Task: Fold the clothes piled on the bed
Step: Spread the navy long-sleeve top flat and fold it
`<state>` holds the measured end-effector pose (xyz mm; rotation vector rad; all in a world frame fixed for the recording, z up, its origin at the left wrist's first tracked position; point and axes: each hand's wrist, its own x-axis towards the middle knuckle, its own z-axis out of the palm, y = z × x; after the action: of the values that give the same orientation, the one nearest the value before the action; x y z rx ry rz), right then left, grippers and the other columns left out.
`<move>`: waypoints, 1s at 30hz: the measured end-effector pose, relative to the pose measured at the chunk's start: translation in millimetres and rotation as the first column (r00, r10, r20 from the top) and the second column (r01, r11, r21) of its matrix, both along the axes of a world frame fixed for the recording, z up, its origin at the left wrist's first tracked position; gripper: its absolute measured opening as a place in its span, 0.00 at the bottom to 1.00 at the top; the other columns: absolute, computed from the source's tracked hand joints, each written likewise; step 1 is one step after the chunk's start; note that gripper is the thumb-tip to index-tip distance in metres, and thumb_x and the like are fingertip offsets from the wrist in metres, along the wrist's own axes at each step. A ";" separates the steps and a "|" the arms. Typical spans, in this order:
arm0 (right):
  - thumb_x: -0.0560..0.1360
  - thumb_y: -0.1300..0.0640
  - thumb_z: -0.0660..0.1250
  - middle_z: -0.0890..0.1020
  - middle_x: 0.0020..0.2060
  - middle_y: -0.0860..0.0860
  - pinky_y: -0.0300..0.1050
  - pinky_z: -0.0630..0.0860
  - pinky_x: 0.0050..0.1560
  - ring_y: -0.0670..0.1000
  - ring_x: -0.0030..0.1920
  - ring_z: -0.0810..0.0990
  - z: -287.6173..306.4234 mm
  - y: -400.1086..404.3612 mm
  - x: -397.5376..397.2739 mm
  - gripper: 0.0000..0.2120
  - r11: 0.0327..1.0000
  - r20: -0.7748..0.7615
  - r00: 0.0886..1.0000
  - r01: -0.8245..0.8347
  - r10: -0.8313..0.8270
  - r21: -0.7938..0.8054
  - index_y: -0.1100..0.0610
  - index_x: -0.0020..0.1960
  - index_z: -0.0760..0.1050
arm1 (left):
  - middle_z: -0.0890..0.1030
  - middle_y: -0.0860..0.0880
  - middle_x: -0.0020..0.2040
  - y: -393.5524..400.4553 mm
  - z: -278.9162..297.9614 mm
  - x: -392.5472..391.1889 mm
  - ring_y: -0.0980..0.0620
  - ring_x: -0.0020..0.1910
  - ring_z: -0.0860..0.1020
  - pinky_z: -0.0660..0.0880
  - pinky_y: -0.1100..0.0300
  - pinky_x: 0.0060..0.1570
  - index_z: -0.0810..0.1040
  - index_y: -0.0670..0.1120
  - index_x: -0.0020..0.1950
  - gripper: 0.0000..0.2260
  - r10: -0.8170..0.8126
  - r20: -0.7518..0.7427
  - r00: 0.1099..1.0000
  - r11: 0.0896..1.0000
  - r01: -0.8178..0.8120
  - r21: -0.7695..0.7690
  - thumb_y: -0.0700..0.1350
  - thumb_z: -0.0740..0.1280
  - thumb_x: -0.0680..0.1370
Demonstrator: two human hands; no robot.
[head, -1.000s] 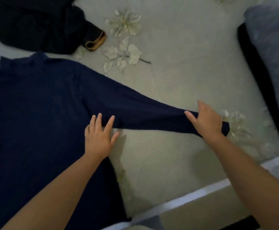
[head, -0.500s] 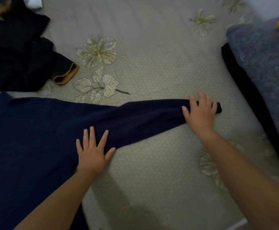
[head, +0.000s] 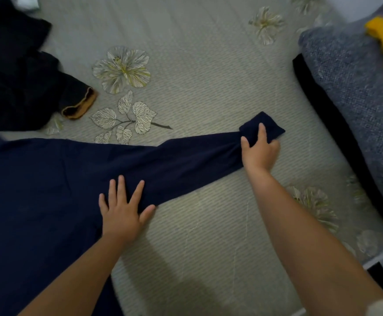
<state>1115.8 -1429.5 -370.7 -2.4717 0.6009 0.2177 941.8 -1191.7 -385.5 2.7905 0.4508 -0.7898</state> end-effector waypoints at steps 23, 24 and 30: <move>0.77 0.60 0.62 0.53 0.74 0.59 0.21 0.43 0.59 0.51 0.73 0.51 88.4 399.9 -234.0 0.31 0.573 0.408 0.618 -0.783 0.672 0.243 0.57 0.74 0.49 | 0.65 0.35 0.70 296.7 44.3 -287.7 0.36 0.70 0.62 0.57 0.34 0.64 0.68 0.46 0.70 0.40 0.481 0.142 0.865 0.862 -0.497 0.104 0.69 0.35 0.73; 0.77 0.60 0.62 0.52 0.74 0.58 0.20 0.42 0.59 0.50 0.73 0.51 83.4 423.1 -249.1 0.31 0.543 0.393 0.590 -0.806 0.705 0.235 0.56 0.74 0.48 | 0.69 0.34 0.67 313.5 42.3 -300.4 0.34 0.67 0.66 0.63 0.32 0.59 0.71 0.47 0.68 0.37 0.468 0.117 0.876 0.870 -0.480 0.114 0.67 0.37 0.75; 0.73 0.67 0.64 0.59 0.73 0.56 0.51 0.68 0.62 0.58 0.65 0.67 14.8 502.8 -326.3 0.30 0.198 0.101 0.191 -0.978 0.976 -0.065 0.59 0.72 0.60 | 0.78 0.32 0.51 368.2 10.7 -336.2 0.34 0.43 0.79 0.76 0.42 0.36 0.66 0.48 0.65 0.24 0.386 0.310 0.869 0.905 -0.422 0.055 0.57 0.53 0.73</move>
<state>789.5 -926.7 -355.9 -2.4153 -1.2095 0.5410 605.6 -823.5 -374.8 2.7051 1.0114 -0.2567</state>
